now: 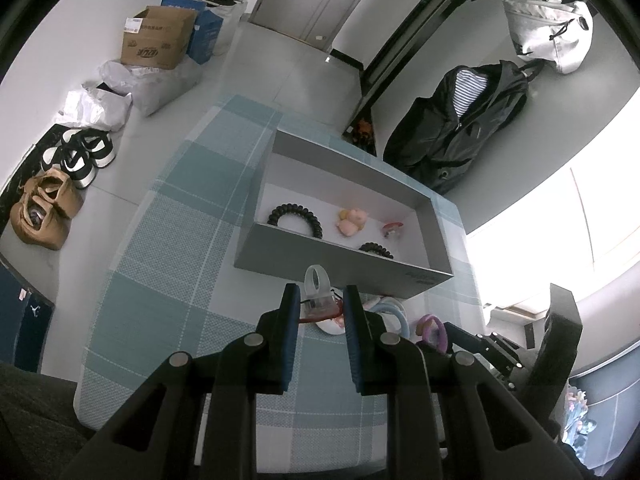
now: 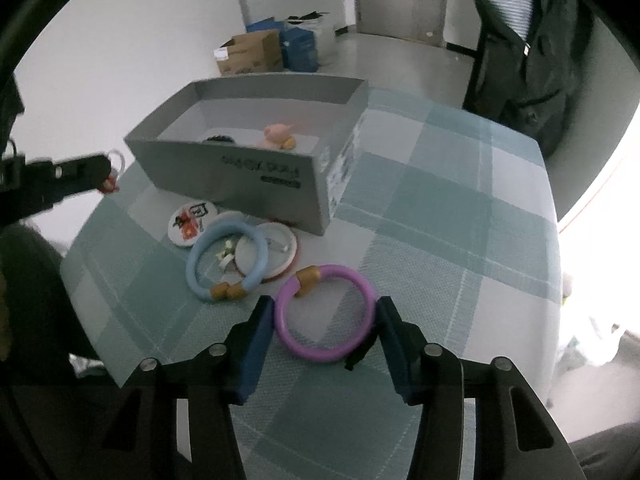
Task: Organize jewelry
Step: 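Grasp the pink bangle with the right gripper while the left gripper holds the clip, then carry the clip and the pink bangle over the grey box with both grippers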
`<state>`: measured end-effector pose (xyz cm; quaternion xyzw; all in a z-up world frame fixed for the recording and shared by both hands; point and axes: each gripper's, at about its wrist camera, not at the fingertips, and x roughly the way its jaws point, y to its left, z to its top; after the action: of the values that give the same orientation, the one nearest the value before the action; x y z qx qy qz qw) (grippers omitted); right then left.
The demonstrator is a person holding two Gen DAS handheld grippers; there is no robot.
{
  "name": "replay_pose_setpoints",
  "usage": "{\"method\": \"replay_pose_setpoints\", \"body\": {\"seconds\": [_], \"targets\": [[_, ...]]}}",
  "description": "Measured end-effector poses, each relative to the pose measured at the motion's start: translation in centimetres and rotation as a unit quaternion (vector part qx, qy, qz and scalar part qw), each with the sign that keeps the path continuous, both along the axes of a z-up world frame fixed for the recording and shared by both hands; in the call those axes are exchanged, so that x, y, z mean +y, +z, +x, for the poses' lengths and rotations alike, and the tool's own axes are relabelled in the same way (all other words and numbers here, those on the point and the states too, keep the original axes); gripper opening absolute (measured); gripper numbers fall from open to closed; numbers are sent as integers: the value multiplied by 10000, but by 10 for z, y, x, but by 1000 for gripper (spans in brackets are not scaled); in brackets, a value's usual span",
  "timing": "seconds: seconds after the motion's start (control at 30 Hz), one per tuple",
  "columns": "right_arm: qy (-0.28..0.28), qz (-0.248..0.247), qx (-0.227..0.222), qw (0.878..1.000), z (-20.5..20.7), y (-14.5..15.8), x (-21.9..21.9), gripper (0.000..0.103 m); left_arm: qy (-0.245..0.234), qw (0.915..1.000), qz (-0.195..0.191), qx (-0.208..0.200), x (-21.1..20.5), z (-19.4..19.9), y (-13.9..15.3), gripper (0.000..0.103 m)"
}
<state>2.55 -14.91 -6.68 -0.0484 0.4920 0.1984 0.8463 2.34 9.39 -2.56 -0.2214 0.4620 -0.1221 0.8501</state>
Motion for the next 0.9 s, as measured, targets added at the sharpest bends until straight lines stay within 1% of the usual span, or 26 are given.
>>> {"method": "replay_pose_setpoints", "body": {"seconds": [0.23, 0.4, 0.5, 0.67, 0.8, 0.9], "targets": [[-369, 559, 38, 9977, 6, 10, -20, 50, -46, 9998, 106, -137, -5, -1, 5, 17], [-730, 977, -23, 9925, 12, 23, -37, 50, -49, 9997, 121, -198, -6, 1, 8, 17], [-839, 1203, -119, 9891, 18, 33, -45, 50, -57, 9994, 208, -258, -8, 3, 10, 17], [-774, 1503, -278, 9852, 26, 55, -44, 50, -56, 9989, 324, -329, -11, 11, 15, 17], [-623, 1716, -278, 9828, 35, 68, -35, 50, -135, 9983, 381, -419, -14, 19, 23, 17], [-482, 1852, -298, 9811, 44, 80, -26, 50, -158, 9983, 391, -411, -15, 27, 26, 17]]}}
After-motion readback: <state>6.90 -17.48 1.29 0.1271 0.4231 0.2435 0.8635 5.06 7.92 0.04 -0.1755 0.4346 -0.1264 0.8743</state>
